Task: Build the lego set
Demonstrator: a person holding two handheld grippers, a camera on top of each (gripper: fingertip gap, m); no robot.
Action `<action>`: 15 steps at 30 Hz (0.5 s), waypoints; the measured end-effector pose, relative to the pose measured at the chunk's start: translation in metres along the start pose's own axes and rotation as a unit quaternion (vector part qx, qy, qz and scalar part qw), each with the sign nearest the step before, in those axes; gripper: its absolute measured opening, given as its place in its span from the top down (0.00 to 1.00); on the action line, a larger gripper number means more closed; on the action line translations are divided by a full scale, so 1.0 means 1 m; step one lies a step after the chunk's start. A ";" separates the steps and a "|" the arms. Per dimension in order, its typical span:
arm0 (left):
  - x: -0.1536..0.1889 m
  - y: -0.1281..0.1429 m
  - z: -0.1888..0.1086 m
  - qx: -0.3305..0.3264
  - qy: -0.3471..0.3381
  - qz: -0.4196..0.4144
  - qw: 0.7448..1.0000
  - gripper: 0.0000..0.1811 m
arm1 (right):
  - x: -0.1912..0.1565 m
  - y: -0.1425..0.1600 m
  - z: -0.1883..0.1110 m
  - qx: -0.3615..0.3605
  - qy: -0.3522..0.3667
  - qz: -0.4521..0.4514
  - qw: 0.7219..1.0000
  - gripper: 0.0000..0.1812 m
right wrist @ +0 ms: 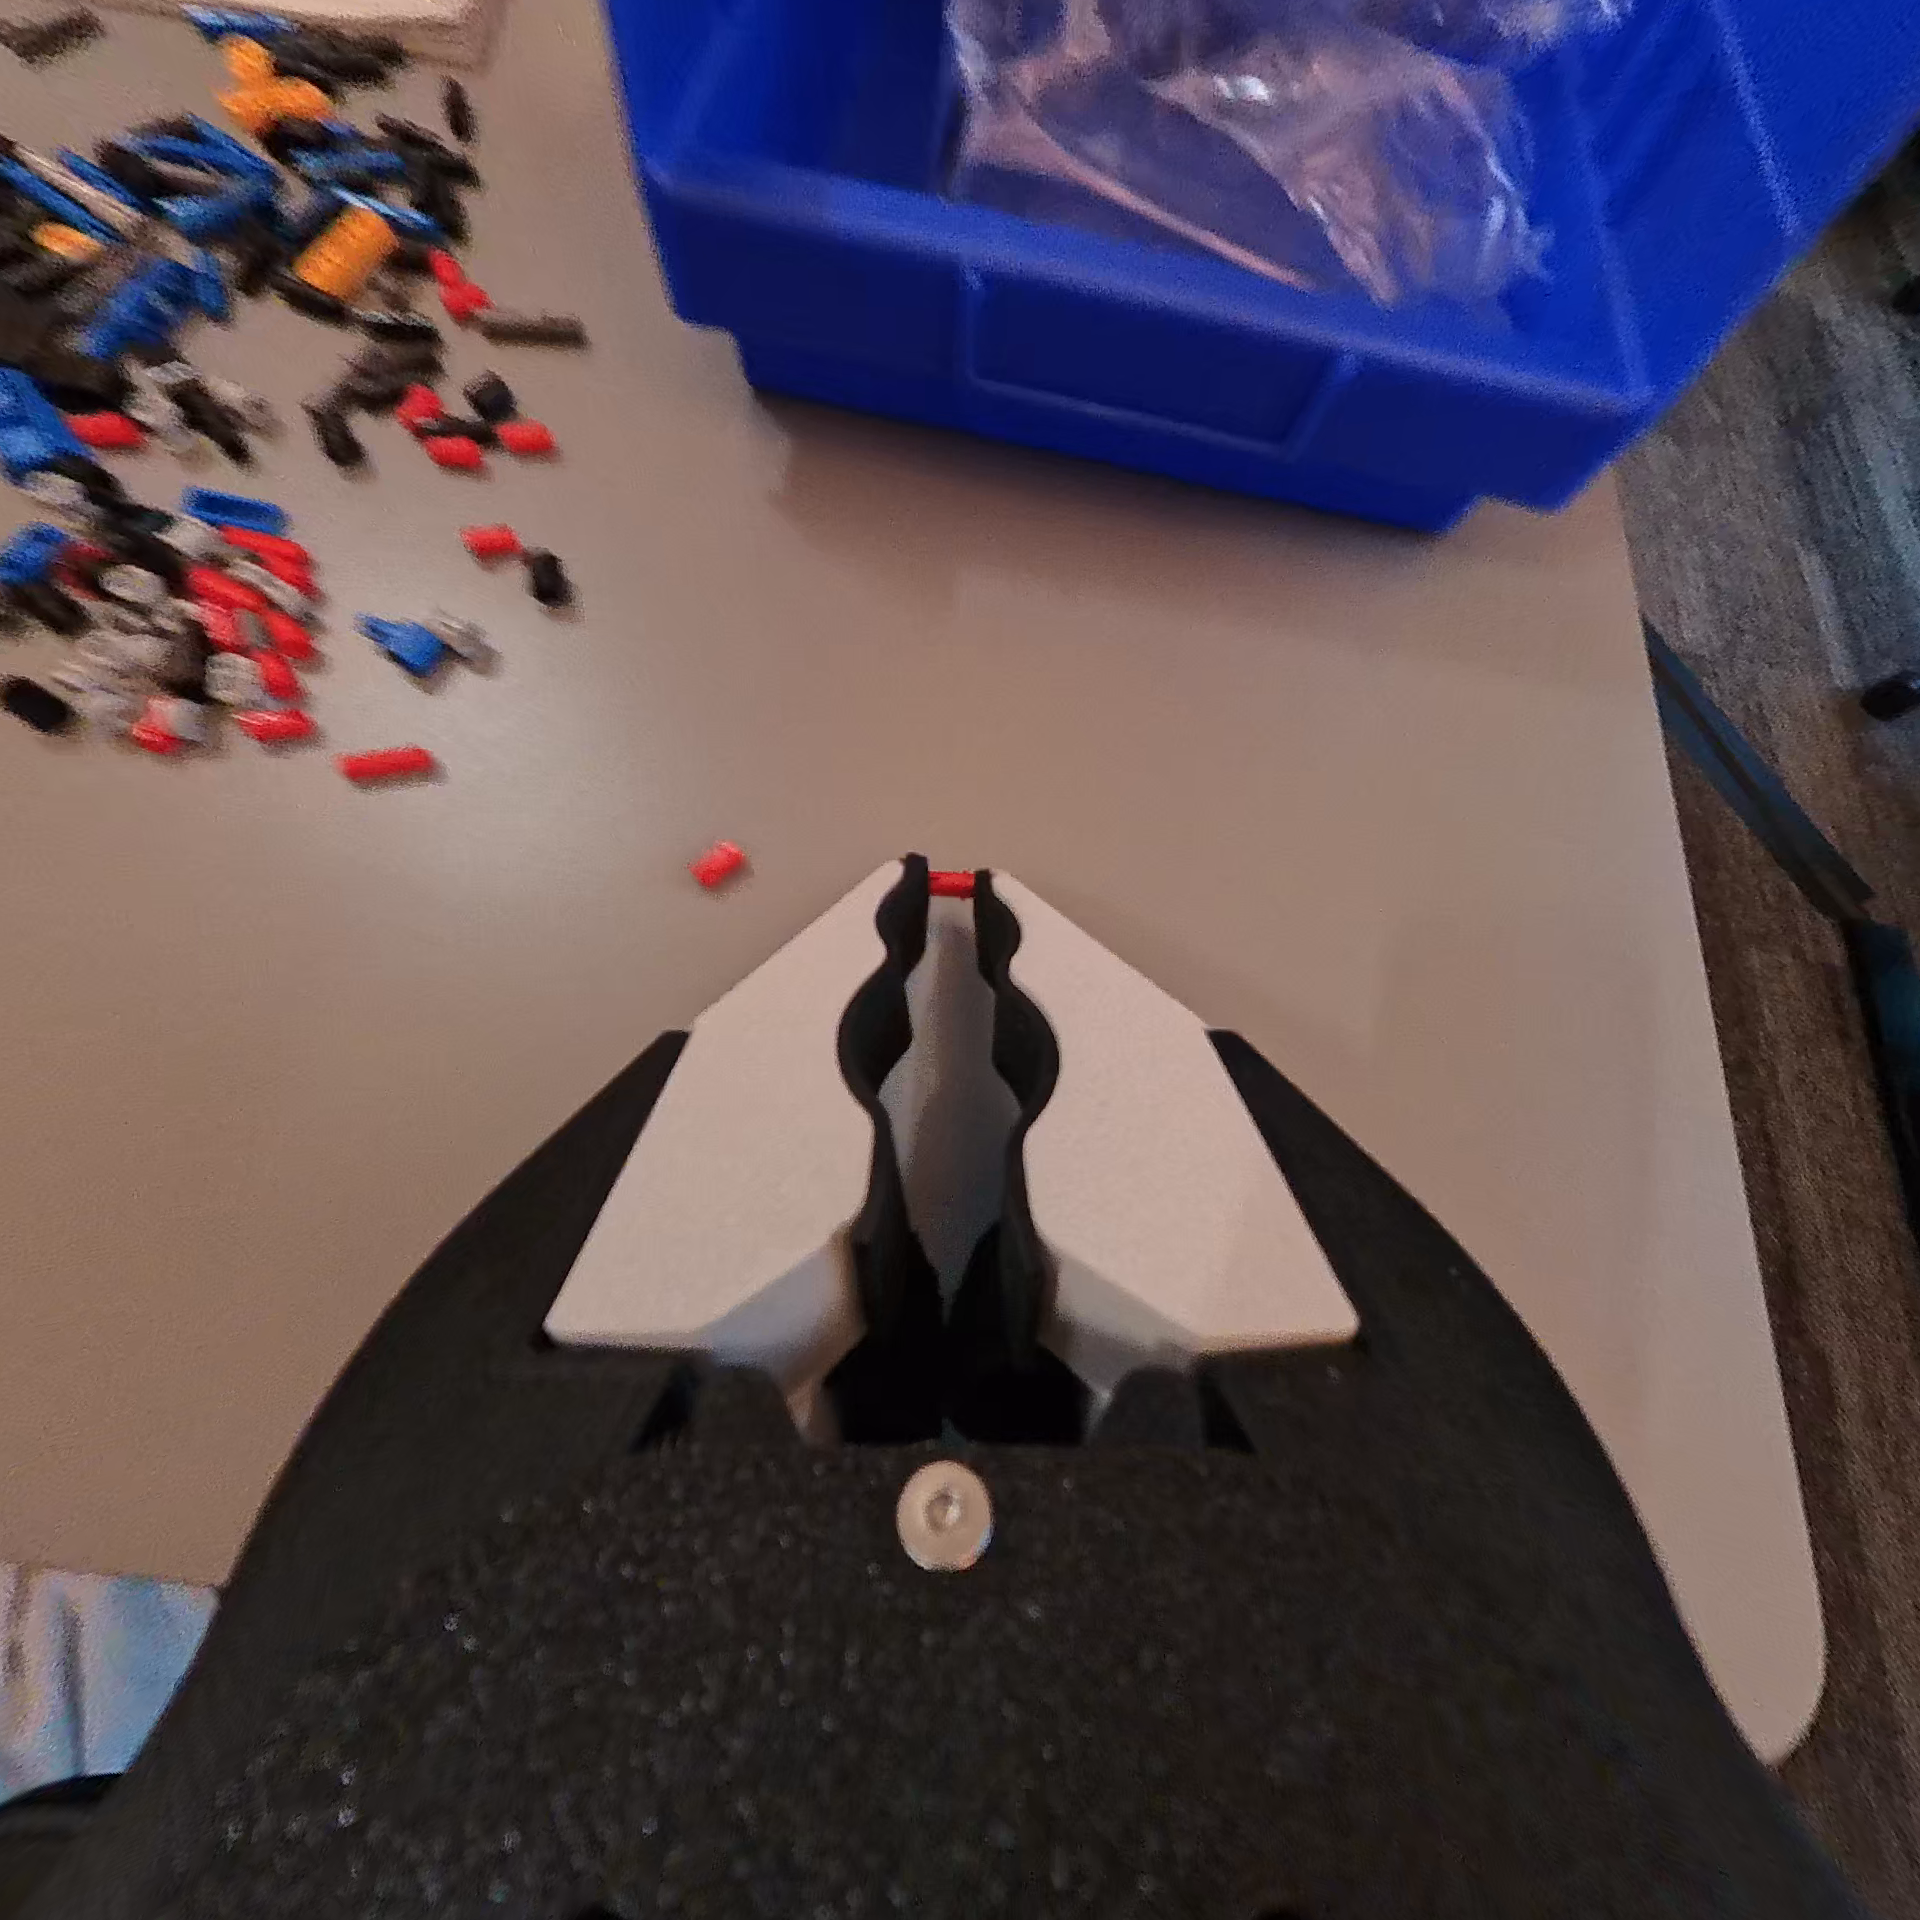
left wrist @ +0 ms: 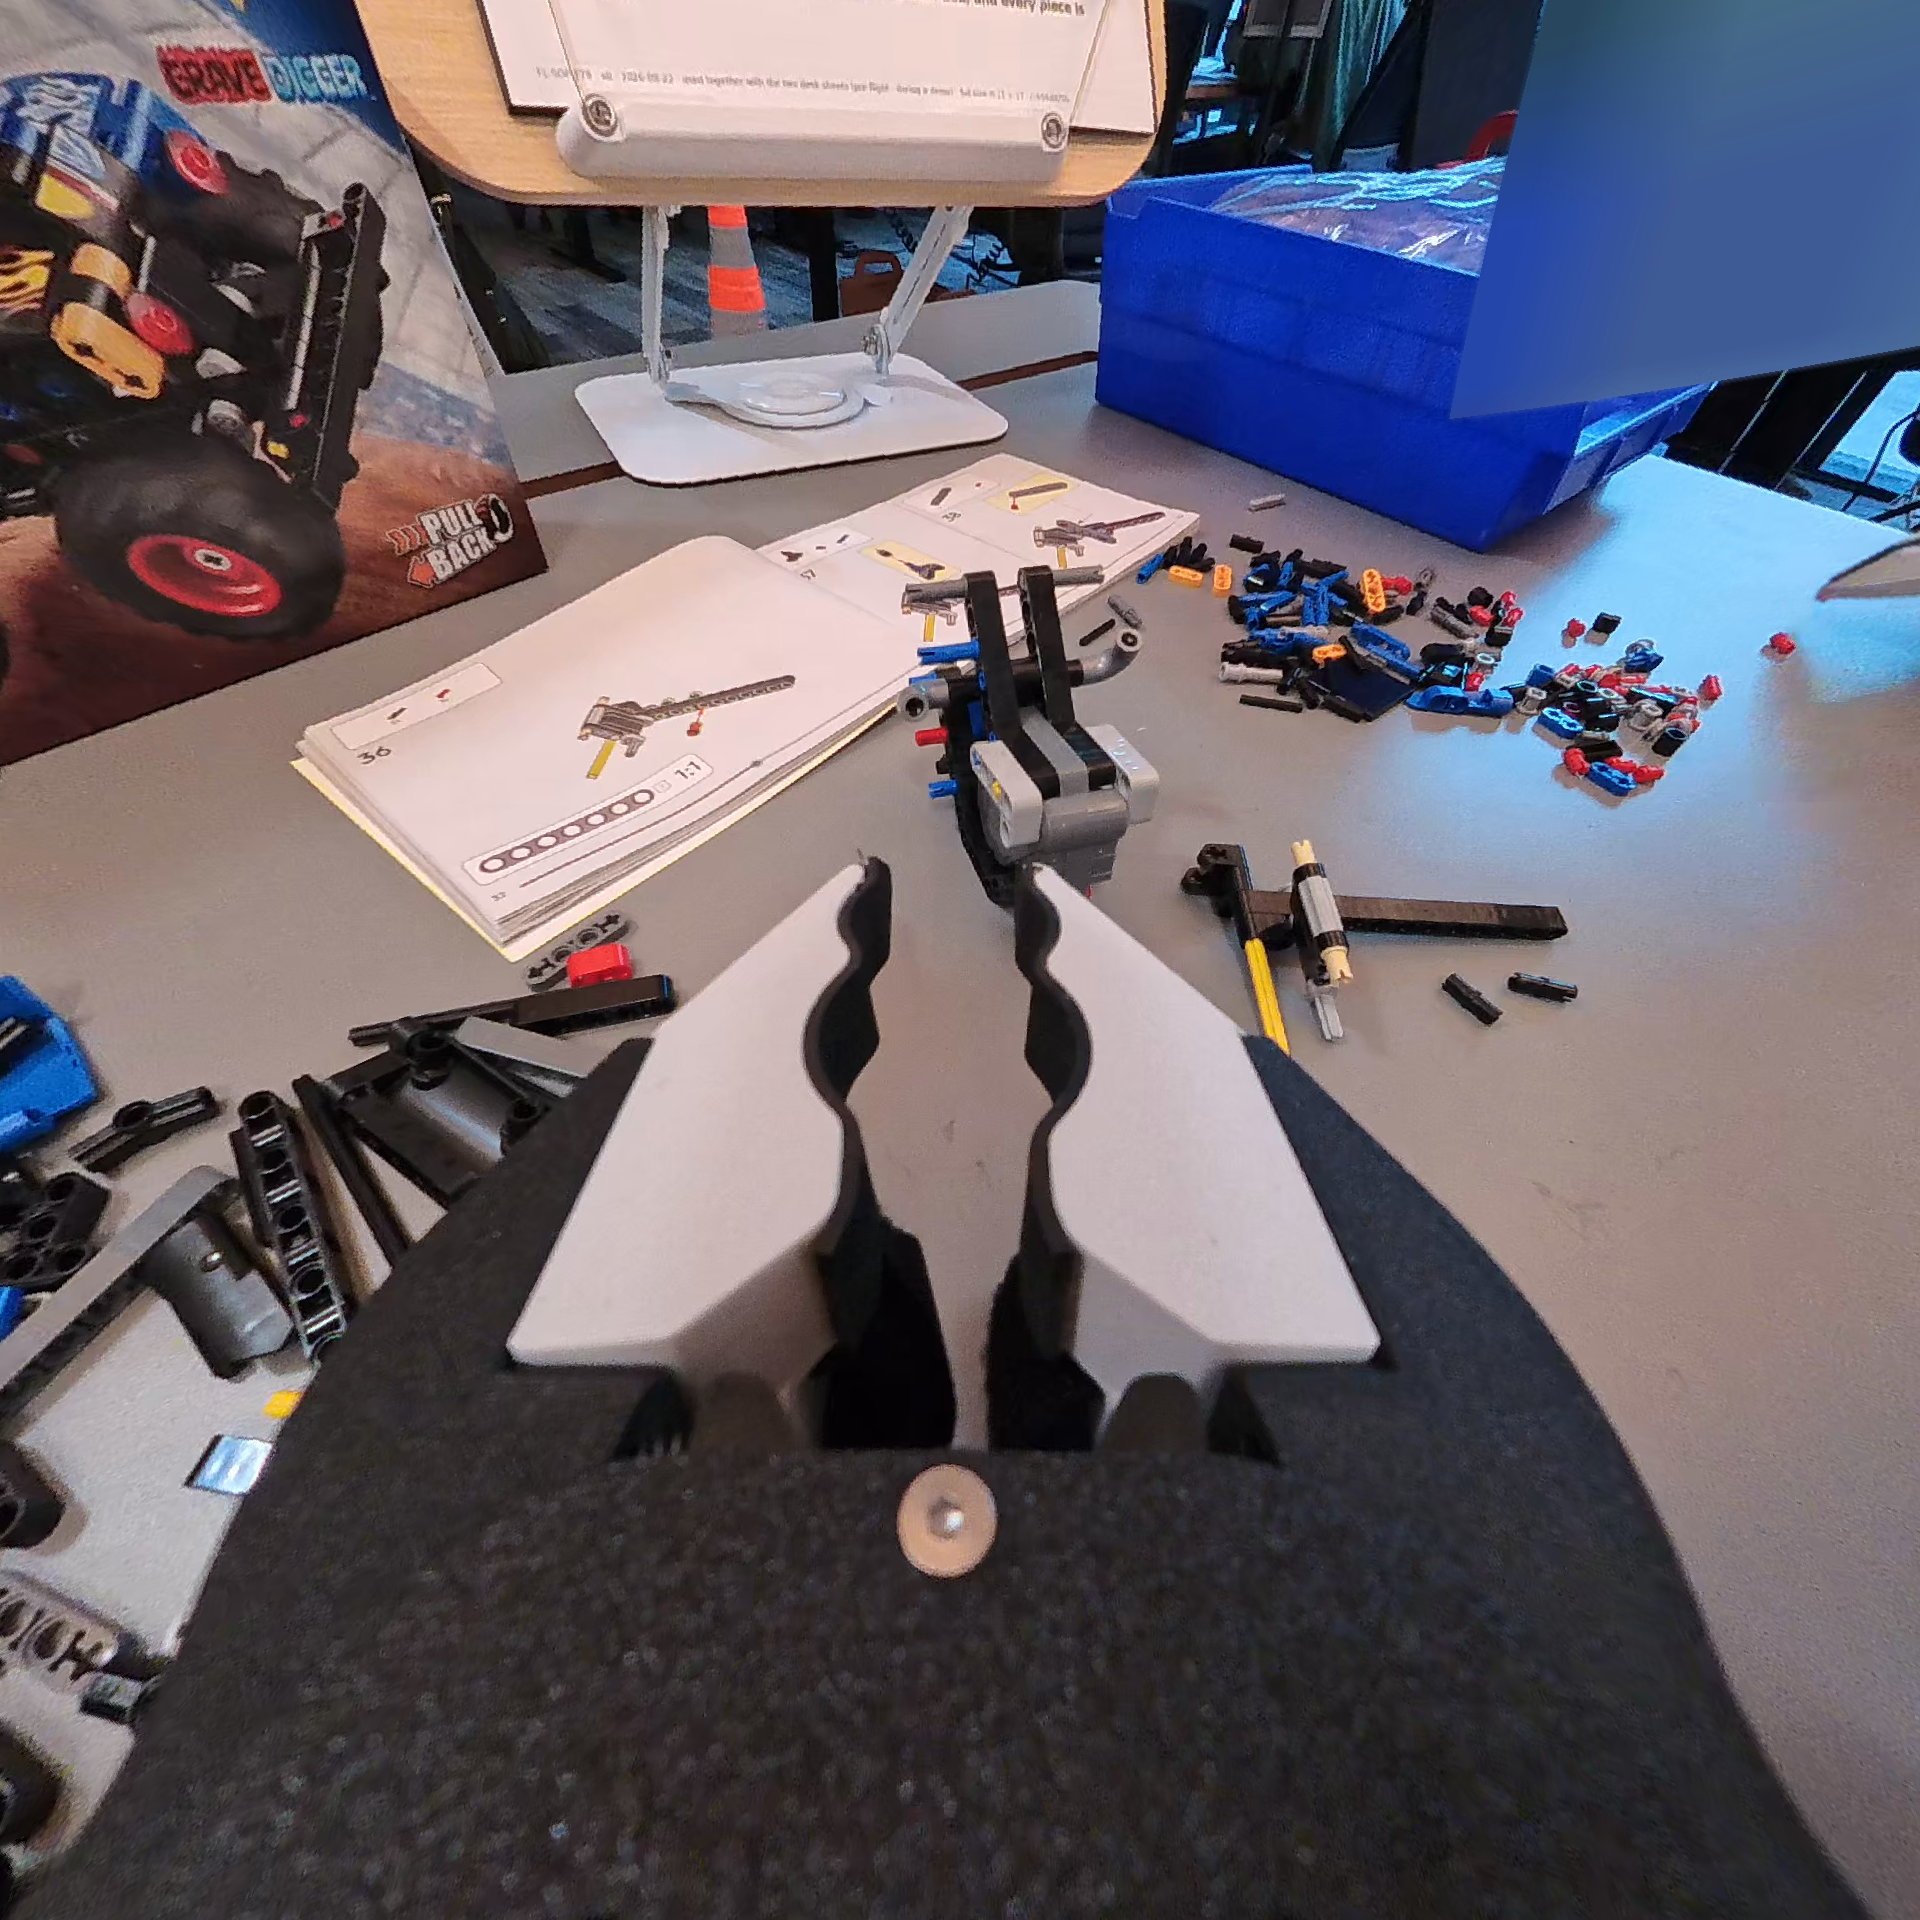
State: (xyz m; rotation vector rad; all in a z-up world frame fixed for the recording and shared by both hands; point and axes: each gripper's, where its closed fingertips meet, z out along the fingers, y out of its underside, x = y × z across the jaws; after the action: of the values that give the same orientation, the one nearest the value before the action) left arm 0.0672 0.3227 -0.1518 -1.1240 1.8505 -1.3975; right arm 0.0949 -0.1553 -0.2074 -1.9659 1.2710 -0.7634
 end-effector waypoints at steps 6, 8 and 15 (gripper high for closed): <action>0.000 0.000 0.000 0.001 -0.002 0.003 1.000 0.88 | -0.118 -0.071 -0.010 0.075 -0.121 -0.109 0.984 0.96; 0.000 -0.002 -0.002 0.007 -0.003 0.003 1.000 0.88 | -0.179 -0.083 -0.011 0.094 -0.192 -0.164 0.963 0.96; -0.001 -0.011 -0.010 0.044 -0.002 -0.004 0.999 0.88 | -0.319 -0.064 0.000 0.060 -0.353 -0.273 0.893 0.96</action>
State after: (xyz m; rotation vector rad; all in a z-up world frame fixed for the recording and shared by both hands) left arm 0.0623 0.3275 -0.1385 -1.0900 1.7659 -1.4646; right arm 0.0156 0.1594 -0.1940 -2.2118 0.2329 -0.2872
